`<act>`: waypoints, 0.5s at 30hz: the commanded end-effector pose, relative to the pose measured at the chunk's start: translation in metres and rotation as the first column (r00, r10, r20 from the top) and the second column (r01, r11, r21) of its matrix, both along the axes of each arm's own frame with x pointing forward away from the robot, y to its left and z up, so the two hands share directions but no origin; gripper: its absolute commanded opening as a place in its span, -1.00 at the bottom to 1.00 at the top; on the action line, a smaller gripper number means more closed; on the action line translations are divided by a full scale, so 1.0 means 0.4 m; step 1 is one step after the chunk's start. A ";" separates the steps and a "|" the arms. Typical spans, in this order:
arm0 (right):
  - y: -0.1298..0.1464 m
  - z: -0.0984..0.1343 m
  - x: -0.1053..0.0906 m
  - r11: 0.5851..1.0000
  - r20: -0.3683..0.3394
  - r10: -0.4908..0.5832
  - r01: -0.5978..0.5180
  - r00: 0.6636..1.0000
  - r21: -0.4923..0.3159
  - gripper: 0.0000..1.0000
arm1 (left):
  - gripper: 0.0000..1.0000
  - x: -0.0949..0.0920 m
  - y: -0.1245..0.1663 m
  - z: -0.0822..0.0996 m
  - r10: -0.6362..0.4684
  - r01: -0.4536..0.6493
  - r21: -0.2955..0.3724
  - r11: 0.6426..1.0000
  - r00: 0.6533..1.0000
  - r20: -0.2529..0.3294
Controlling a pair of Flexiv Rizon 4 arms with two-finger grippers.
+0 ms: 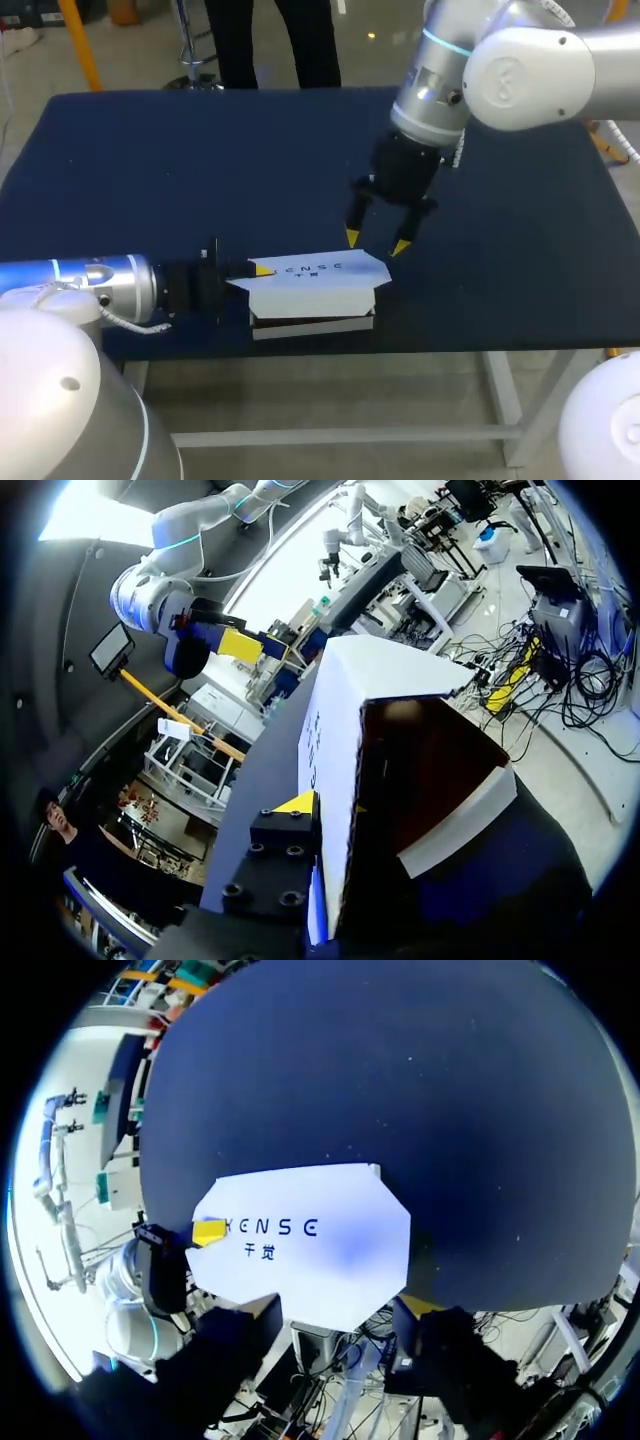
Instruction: Assemble the packaging by folding the flat box into shape, placing the metal phone stand inside, and closing the box properly
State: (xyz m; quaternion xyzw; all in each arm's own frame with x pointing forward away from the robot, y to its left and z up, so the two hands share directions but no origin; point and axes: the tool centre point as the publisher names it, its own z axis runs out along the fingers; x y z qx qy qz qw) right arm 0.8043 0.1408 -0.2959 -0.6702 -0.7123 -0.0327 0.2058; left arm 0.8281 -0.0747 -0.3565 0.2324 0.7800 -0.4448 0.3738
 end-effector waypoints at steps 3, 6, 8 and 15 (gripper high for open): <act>0.000 -0.035 -0.009 1.000 -0.010 -0.004 0.004 1.000 0.017 0.25 | -1.00 -0.020 0.003 -0.021 0.009 -0.008 -0.014 1.000 1.000 0.015; 0.000 -0.053 -0.016 1.000 -0.017 -0.006 0.006 1.000 0.021 0.16 | -1.00 -0.024 0.003 -0.021 0.006 -0.005 -0.014 1.000 1.000 0.023; -0.001 -0.061 -0.018 1.000 -0.024 -0.009 0.009 1.000 0.019 0.11 | -1.00 -0.026 0.003 -0.022 0.001 0.000 -0.015 1.000 0.999 0.032; -0.005 -0.078 -0.036 1.000 -0.041 -0.009 0.010 0.999 0.026 0.08 | -1.00 -0.028 0.003 -0.025 -0.008 0.009 -0.026 1.000 0.999 0.045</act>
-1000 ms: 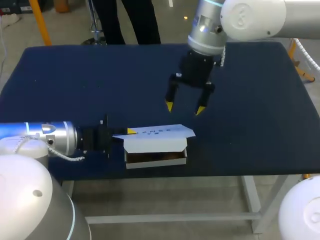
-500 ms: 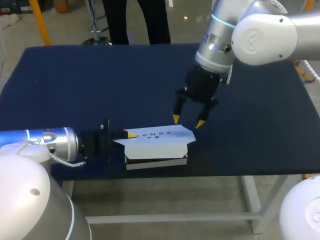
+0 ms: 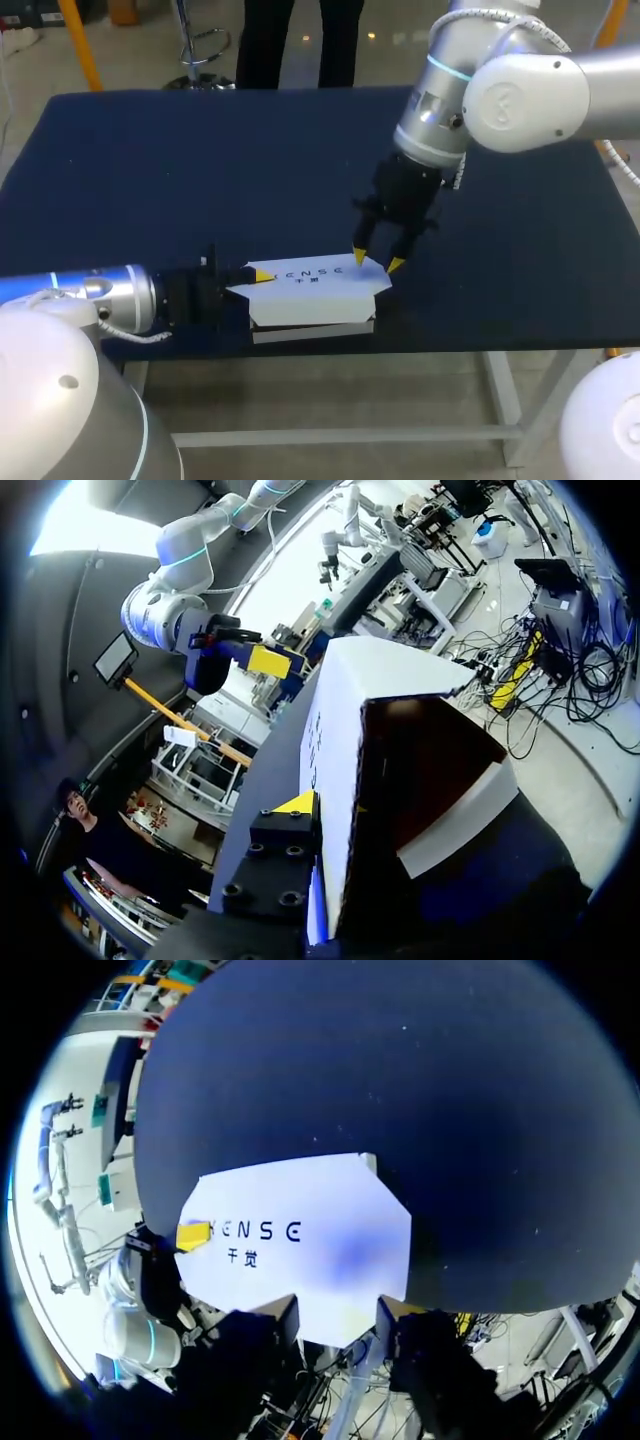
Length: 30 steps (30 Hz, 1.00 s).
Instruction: Assemble the packaging by folding the flat box into shape, placing the metal phone stand inside, and closing the box properly
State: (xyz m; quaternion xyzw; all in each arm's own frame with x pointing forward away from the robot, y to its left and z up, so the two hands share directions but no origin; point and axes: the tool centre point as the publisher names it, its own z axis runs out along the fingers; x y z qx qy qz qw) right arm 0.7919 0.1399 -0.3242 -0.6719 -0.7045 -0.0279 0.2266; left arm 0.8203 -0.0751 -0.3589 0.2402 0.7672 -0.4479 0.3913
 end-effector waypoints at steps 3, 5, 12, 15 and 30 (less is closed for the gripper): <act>-0.005 -0.011 -0.013 1.000 -0.006 0.000 0.000 1.000 0.009 0.07 | -1.00 -0.008 0.002 -0.020 -0.004 0.005 -0.010 1.000 1.000 0.007; -0.006 -0.014 -0.019 1.000 -0.010 0.001 -0.001 1.000 0.012 0.05 | -1.00 -0.007 0.001 -0.021 -0.005 0.005 -0.011 1.000 1.000 0.009; -0.009 -0.040 -0.031 0.999 -0.029 0.018 -0.017 0.999 0.030 -0.01 | -1.00 -0.006 -0.003 -0.024 -0.005 0.005 -0.007 1.000 1.000 0.011; -0.011 -0.054 -0.034 0.999 -0.036 0.027 -0.025 0.999 0.042 -0.03 | -1.00 -0.007 -0.004 -0.023 -0.006 0.006 -0.006 1.000 1.000 0.012; -0.012 -0.080 -0.041 0.996 -0.041 0.045 -0.042 0.998 0.076 -0.05 | -1.00 -0.005 -0.001 -0.024 -0.001 0.002 -0.014 1.000 1.000 0.011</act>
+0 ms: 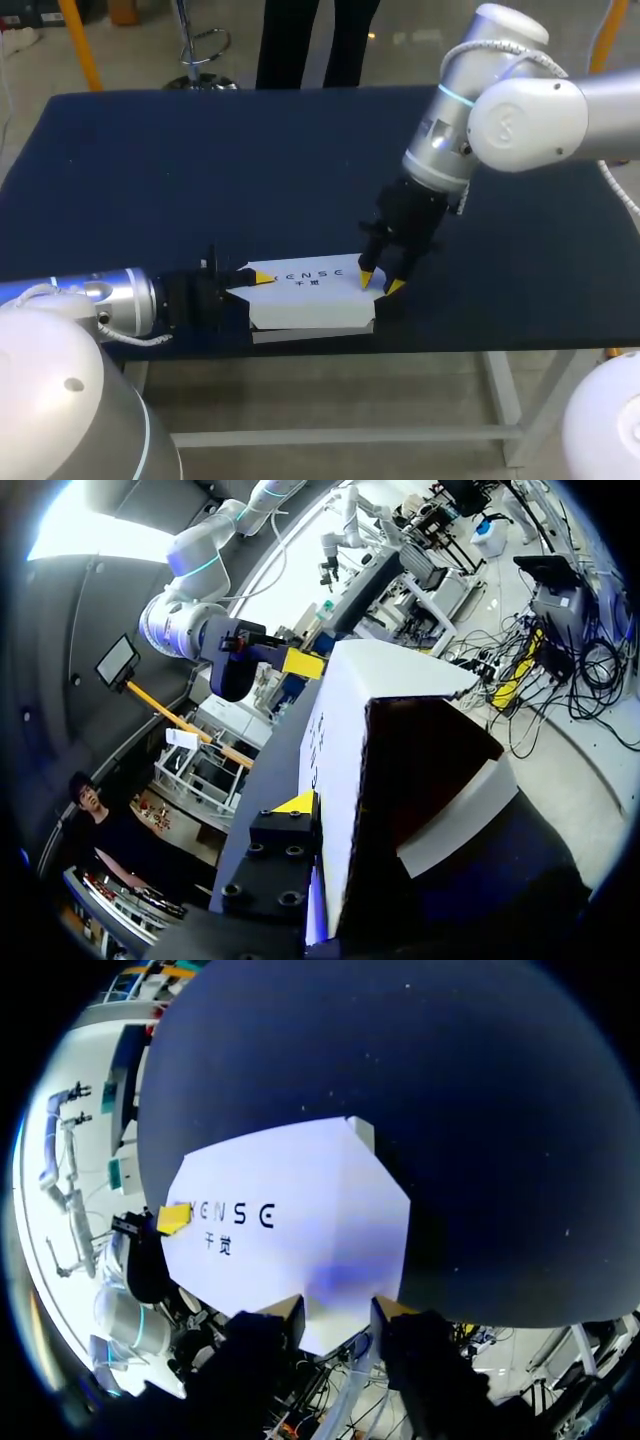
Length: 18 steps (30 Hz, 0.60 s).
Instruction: Assemble the packaging by folding the flat box into shape, placing the metal phone stand inside, and closing the box properly
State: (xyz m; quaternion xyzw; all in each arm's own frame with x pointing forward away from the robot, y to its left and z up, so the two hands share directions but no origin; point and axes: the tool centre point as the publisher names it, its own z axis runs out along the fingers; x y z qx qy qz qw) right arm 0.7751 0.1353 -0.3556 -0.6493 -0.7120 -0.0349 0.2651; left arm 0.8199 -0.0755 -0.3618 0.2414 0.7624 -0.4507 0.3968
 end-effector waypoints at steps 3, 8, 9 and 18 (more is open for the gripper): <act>-0.001 -0.002 0.001 1.000 -0.001 0.004 -0.004 1.000 0.005 -0.06 | -1.00 -0.004 0.001 -0.017 0.000 0.000 -0.004 1.000 1.000 -0.001; 0.002 -0.004 0.005 1.000 0.001 0.007 -0.007 1.000 0.006 -0.06 | -1.00 -0.008 0.000 -0.017 -0.005 0.005 0.000 1.000 1.000 0.004; 0.002 -0.004 0.006 1.000 0.001 0.007 -0.007 1.000 0.006 -0.06 | -1.00 -0.008 0.000 -0.017 -0.007 0.007 0.001 1.000 1.000 0.006; 0.002 -0.009 0.010 1.000 -0.004 0.008 -0.008 1.000 0.005 -0.07 | -0.66 -0.014 0.005 -0.012 -0.007 0.007 0.001 1.000 1.000 0.012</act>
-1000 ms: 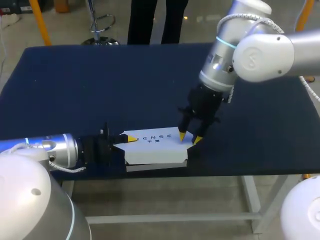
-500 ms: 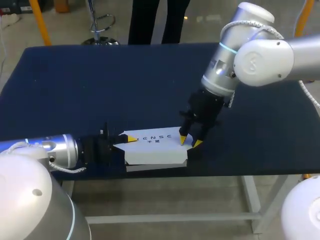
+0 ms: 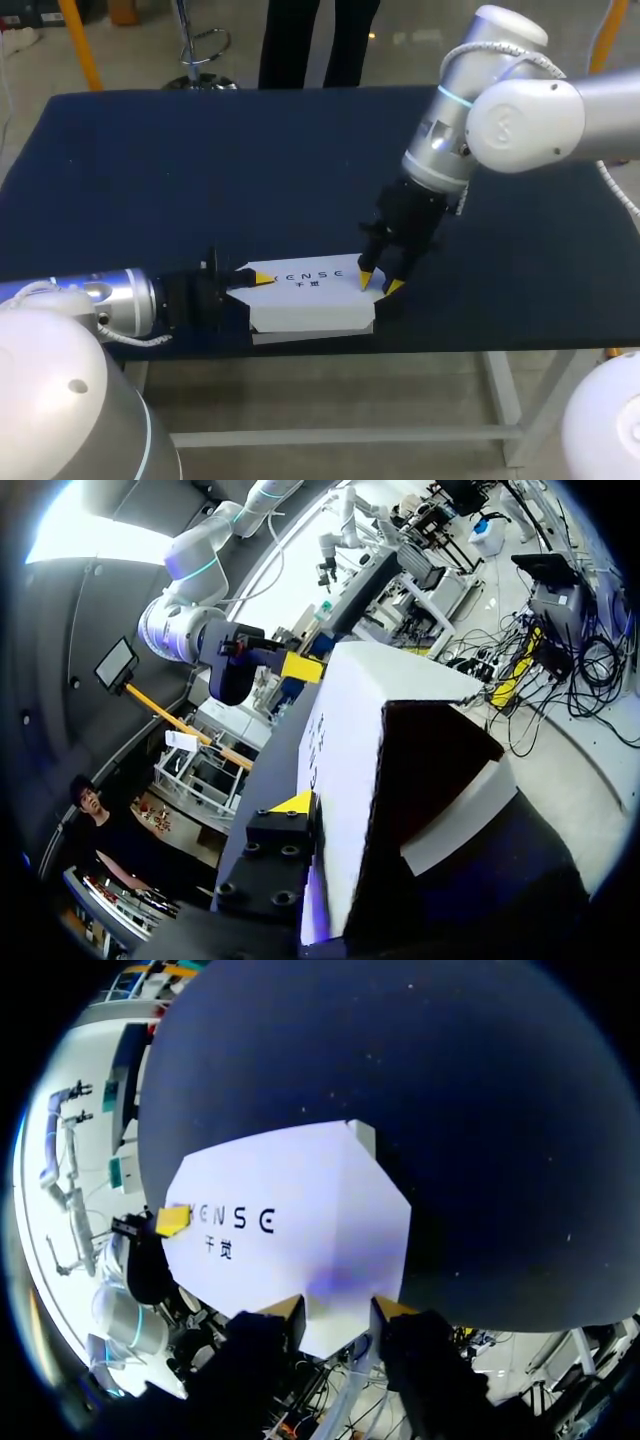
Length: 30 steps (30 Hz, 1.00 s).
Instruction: Assemble the packaging by folding the flat box into shape, placing the metal phone stand inside, and closing the box properly
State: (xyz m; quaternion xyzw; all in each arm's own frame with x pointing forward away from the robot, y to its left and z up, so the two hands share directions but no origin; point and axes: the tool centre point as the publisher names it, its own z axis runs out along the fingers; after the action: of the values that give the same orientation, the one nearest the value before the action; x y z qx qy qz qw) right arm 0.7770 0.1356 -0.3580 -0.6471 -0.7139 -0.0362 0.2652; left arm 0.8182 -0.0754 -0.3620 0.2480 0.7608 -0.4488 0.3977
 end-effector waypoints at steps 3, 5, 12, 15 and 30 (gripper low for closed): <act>0.001 -0.005 0.006 1.000 -0.008 0.004 -0.004 1.000 0.004 -0.07 | -0.35 -0.010 0.008 -0.008 0.006 -0.006 -0.011 1.000 1.000 0.005; 0.000 -0.007 0.007 1.000 -0.009 0.003 -0.003 1.000 0.005 -0.06 | -0.27 -0.011 0.011 -0.006 0.009 -0.009 -0.015 1.000 1.000 0.007; -0.001 -0.008 0.009 1.000 -0.011 0.004 -0.004 1.000 0.007 -0.06 | -0.14 -0.017 0.021 -0.002 0.023 -0.022 -0.027 0.999 1.000 0.015; -0.001 -0.009 0.010 1.000 -0.011 0.004 -0.004 1.000 0.007 -0.06 | -0.16 -0.019 0.024 0.000 0.025 -0.024 -0.035 0.999 1.000 0.018; -0.007 -0.004 0.014 1.000 -0.010 -0.001 0.001 1.000 0.015 -0.02 | -0.36 -0.020 0.014 0.026 0.008 -0.006 -0.036 0.999 0.999 0.040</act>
State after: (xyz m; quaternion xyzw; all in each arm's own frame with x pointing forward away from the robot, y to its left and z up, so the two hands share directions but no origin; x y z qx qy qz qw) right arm 0.7822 0.1345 -0.3607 -0.6465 -0.7117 -0.0385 0.2721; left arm 0.8098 -0.0689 -0.3508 0.2455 0.7451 -0.4556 0.4206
